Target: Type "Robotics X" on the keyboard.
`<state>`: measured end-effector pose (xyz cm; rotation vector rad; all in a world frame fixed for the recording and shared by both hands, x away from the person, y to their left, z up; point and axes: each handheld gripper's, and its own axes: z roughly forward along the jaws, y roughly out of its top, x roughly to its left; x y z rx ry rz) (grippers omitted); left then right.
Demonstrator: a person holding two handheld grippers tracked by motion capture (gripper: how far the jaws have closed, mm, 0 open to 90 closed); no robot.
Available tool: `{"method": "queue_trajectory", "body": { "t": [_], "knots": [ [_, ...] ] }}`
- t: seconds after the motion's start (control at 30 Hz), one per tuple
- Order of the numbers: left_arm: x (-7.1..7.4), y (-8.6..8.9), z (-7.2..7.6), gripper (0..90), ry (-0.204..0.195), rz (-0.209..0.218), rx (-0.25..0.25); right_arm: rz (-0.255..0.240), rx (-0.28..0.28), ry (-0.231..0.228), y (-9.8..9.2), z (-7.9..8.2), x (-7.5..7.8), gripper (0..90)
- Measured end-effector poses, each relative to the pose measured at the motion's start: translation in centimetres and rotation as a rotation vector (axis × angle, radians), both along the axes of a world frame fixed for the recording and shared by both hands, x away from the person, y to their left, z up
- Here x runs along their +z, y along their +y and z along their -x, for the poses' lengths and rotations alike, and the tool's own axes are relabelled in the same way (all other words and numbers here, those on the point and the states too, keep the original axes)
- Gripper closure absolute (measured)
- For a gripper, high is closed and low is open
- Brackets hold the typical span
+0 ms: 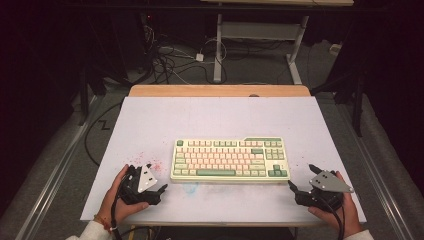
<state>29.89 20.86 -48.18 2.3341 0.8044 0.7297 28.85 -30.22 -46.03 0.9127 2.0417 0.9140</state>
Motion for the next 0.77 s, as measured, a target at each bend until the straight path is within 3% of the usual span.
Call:
{"method": "queue_trajectory", "body": {
  "t": [0.77],
  "knots": [
    [-0.05, -0.03, -0.16, 15.6, 0.012, -0.005, 0.002, 0.009, 0.013, 0.002, 0.33, -0.29, -0.03, 17.0]
  ]
}}
